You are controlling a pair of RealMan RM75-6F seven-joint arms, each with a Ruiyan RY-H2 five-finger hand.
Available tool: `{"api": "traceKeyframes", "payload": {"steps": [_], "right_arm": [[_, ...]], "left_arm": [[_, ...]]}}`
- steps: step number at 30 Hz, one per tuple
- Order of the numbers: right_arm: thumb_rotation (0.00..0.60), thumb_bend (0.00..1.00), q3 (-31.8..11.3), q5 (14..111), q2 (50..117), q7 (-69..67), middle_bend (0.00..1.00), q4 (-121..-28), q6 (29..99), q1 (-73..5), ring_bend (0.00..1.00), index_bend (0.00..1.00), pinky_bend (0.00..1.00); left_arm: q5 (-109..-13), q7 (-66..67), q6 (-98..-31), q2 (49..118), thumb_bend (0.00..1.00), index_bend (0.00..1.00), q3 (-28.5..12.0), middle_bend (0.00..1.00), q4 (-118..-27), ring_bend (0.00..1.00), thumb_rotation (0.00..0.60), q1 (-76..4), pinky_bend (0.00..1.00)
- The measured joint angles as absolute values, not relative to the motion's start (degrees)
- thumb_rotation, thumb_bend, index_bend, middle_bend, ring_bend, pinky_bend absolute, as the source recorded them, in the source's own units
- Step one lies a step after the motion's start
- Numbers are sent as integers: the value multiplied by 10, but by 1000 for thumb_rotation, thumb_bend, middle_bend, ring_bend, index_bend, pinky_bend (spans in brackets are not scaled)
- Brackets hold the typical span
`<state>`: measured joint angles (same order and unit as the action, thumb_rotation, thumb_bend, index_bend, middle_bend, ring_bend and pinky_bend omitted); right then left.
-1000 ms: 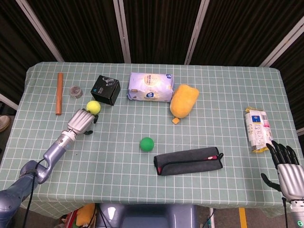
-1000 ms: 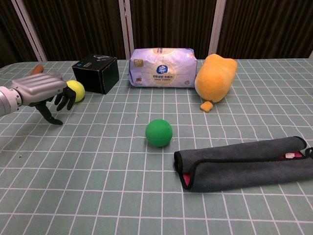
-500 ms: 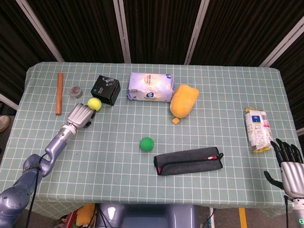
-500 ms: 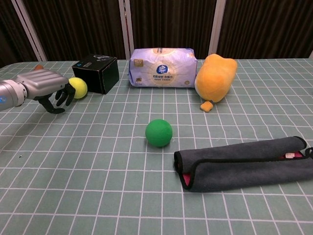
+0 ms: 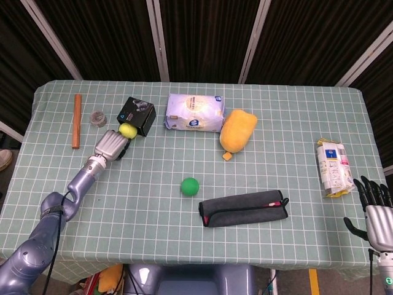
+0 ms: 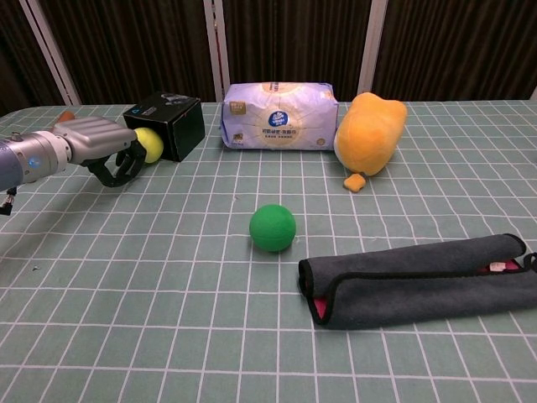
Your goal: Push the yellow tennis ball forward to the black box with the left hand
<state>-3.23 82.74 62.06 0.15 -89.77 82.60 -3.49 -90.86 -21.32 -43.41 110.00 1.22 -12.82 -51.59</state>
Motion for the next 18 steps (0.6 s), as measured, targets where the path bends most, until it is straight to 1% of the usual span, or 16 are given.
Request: {"api": "traceKeyframes", "payload": {"steps": [5,9,14,16,18], "right_arm": [[600,301,-36,820,620,4,0,-897,822,-36,0,0,0],[600,301,-39,815,622,8,0,-898,819,-38,0,0,0],[600,301,-40,811,621,9,0,-897,813,-40,0,0,0],[600,301,-41,809,620,11,0,-898,809,-43,0,0,0],[600,301,-41,809,619,10,0,-898,808,-43,0,0,0]], "left_arm": [[-909,-219,-427,1113,428,426,15,477,-112,290,600,-525,393],[-908,-219,-427,1122,427,402,14,402,-101,233,600,-531,331],[-906,-216,-436,1129,414,379,12,372,-94,220,600,-536,323],[-904,-214,-446,1131,399,338,10,338,-92,191,600,-537,307],[-901,-209,-455,1132,370,264,7,273,-89,146,600,-538,285]]}}
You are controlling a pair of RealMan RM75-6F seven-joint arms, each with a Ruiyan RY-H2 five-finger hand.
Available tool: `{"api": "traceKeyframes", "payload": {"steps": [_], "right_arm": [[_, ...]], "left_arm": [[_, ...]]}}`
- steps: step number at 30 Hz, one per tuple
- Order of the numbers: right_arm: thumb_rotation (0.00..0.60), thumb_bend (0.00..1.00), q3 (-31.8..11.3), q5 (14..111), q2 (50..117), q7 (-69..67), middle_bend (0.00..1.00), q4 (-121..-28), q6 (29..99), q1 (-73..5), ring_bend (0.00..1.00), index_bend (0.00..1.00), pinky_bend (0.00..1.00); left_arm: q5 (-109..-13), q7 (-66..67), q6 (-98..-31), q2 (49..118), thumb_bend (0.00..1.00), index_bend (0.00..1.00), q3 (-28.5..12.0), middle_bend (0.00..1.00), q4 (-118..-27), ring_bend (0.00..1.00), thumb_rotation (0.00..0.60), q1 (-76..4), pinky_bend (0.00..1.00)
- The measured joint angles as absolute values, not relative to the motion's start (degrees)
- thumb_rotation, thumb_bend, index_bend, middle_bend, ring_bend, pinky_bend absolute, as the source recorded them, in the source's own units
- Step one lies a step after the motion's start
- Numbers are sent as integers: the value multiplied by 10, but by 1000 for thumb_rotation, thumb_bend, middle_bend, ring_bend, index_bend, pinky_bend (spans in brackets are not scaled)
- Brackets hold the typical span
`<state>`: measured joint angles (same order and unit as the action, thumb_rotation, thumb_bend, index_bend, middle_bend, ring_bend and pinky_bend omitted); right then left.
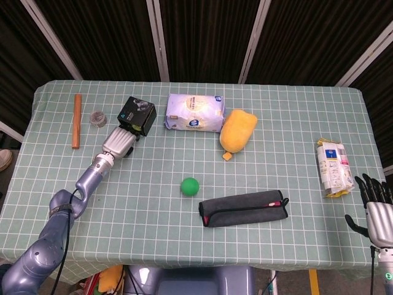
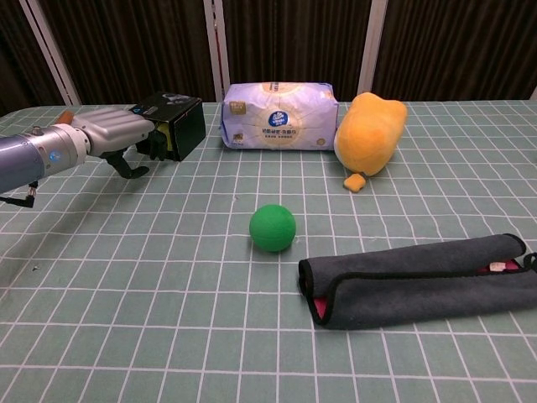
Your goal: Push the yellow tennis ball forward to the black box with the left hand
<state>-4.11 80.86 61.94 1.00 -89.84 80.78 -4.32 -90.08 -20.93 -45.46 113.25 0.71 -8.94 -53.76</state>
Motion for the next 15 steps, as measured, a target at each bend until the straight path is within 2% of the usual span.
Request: {"api": "traceKeyframes", "payload": {"steps": [2,7,9,15], "right_arm": [[600,301,-41,809,618,6,0,-898,810,-41,0,0,0],[600,301,-42,812,615,-2,0,-898,816,-39,0,0,0],[600,301,-42,813,615,-2,0,-898,817,-39,0,0,0],[600,301,-41,805,617,8,0,-898,802,-43,0,0,0]], "left_arm": [[-897,-201,-452,1134,347,231,4,249,-87,139,600,-538,281],[-882,-161,-422,1135,289,221,-7,240,-84,122,600,-536,244],[-878,-153,-427,1134,260,215,-11,228,-85,101,600,-533,208],[-875,-145,-474,1115,204,200,-12,211,-116,98,600,-514,199]]}}
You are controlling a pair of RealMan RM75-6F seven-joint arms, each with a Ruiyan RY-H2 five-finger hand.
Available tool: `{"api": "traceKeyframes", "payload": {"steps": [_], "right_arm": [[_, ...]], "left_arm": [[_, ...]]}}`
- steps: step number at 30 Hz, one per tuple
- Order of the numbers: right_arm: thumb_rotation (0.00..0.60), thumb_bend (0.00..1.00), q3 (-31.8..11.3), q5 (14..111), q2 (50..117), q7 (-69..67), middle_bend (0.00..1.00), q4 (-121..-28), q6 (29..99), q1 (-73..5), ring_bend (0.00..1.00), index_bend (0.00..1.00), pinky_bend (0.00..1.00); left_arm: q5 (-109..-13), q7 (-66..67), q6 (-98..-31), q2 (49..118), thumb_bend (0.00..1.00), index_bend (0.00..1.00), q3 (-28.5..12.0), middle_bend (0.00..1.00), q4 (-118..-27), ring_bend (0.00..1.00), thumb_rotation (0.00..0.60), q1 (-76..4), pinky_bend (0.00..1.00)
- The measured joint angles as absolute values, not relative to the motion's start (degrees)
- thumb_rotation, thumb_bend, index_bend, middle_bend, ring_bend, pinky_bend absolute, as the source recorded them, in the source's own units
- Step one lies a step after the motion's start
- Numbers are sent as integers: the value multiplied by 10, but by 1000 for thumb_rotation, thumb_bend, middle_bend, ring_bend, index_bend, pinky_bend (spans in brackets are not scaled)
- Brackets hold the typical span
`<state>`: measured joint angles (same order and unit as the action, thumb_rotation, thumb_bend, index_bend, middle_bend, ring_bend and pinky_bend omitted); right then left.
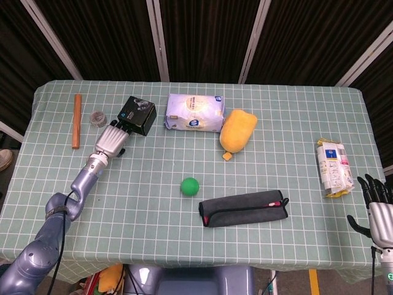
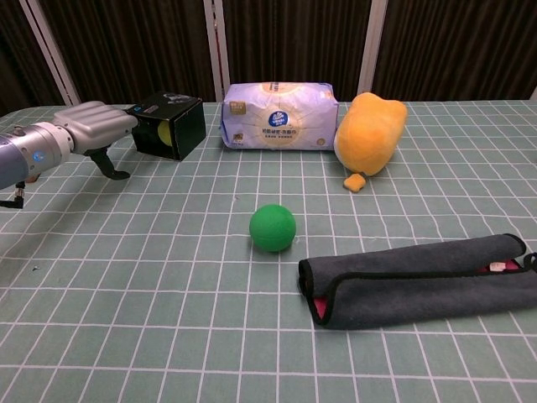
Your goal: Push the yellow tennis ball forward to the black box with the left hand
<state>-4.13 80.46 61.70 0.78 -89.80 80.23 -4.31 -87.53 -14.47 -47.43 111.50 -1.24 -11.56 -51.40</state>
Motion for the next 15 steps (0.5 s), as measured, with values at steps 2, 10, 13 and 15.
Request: {"api": "traceKeyframes", "payload": {"steps": [2,10,13,15], "right_arm": [[600,301,-40,807,616,8,0,-900,803,-43,0,0,0],[600,301,-30,831,603,-6,0,-911,819,-34,0,0,0],[600,301,-21,853,595,-19,0,-915,825,-30,0,0,0],[600,301,-14,872,590,-23,0,-919,833,-27,0,0,0]], "left_arm": [[-881,-145,-499,1104,194,192,-7,211,-134,98,600,-504,199],[-911,-138,-655,1022,89,118,20,168,-295,61,600,-443,180],[-915,-100,-687,978,74,84,30,133,-388,33,600,-414,73],[-911,-70,-695,947,69,44,36,99,-454,1,600,-394,30]]}}
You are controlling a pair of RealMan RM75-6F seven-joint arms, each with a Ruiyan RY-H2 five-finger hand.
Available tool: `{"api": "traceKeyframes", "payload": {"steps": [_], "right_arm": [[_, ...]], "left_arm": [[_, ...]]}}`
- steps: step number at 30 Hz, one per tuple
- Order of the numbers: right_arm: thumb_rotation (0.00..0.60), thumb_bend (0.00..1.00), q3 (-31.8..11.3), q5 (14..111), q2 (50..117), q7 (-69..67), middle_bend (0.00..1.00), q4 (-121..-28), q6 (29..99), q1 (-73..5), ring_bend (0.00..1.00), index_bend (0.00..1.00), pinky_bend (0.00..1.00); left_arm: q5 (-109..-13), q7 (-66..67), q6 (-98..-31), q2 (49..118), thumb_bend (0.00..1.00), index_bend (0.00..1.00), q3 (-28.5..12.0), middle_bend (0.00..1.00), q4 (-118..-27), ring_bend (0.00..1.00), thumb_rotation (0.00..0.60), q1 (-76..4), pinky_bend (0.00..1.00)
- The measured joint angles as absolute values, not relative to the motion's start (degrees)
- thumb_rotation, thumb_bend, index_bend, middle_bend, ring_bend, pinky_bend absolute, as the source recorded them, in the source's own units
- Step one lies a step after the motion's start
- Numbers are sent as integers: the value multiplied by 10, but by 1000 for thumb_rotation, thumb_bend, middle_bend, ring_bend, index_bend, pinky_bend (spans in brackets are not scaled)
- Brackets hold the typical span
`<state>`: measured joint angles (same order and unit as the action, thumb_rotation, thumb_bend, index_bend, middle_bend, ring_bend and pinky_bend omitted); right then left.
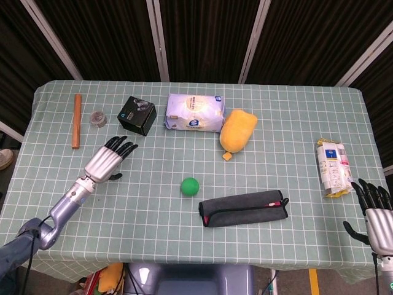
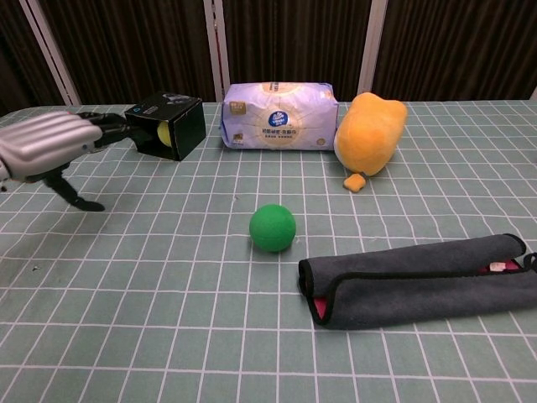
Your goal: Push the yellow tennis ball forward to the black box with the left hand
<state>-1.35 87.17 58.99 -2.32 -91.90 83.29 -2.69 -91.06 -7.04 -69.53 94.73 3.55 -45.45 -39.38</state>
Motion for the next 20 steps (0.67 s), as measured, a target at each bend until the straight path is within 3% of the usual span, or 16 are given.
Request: {"api": "traceKeyframes", "payload": {"steps": [6,11,16,20], "right_arm": [[600,301,9,921,587,3,0,-932,873,-8,0,0,0],[600,301,16,927,585,3,0,-939,875,-2,0,0,0],[600,301,9,918,587,2,0,-943,875,-3,0,0,0],[600,301,6,915,587,-1,0,-942,867,-9,0,0,0]], "left_arm": [[-864,42,-739,829,65,28,67,93,-725,0,600,-293,29],[-852,123,-865,762,53,35,98,98,-869,0,600,-154,29],[-899,173,-1005,741,48,35,123,93,-862,0,600,-63,29],[-924,197,-1028,739,46,30,124,90,-836,0,600,-43,29]]}}
